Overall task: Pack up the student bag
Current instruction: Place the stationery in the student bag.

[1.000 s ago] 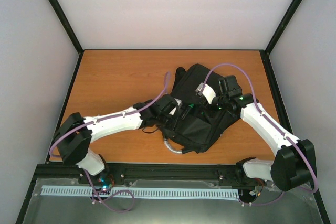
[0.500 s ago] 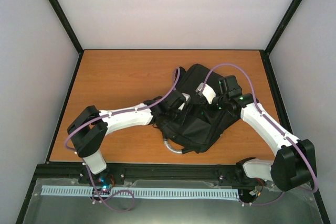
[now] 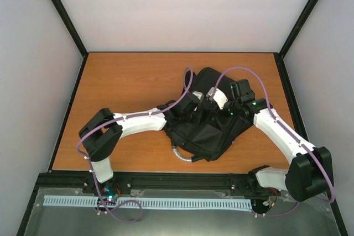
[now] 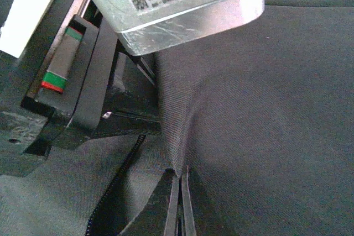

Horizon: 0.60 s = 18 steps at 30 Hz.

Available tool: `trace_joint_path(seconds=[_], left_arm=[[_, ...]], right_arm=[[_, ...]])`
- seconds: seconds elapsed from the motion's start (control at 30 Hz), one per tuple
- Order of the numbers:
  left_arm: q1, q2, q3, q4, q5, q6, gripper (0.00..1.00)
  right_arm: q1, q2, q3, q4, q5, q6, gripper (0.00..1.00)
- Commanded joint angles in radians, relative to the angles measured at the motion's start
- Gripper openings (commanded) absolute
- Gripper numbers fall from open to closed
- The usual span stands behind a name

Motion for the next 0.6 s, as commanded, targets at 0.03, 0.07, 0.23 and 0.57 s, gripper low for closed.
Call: trace_joint_path(seconds=[0.03,0.07,0.23,0.57], left_arm=[[-0.001,-0.018,-0.031,0.1,-0.003,-0.04,0.01],[0.0,-0.034,-0.043,0.094,0.003,-0.042,0.02],[-0.001,-0.11,-0.063,-0.036,0.059,-0.035,0.13],[-0.003,-0.361,-0.288,-0.221,-0.002,-0.111,0.35]], right_arm=[[0.009,-0.012,0.01,0.015,-0.035,-0.003,0.03],[0.009,-0.012,0.01,0.015,-0.036,-0.003,0.03],[0.009,-0.014,0.011,0.015,-0.036,-0.002,0.03],[0.009,-0.016,0.012,0.015,-0.039,-0.004,0.03]])
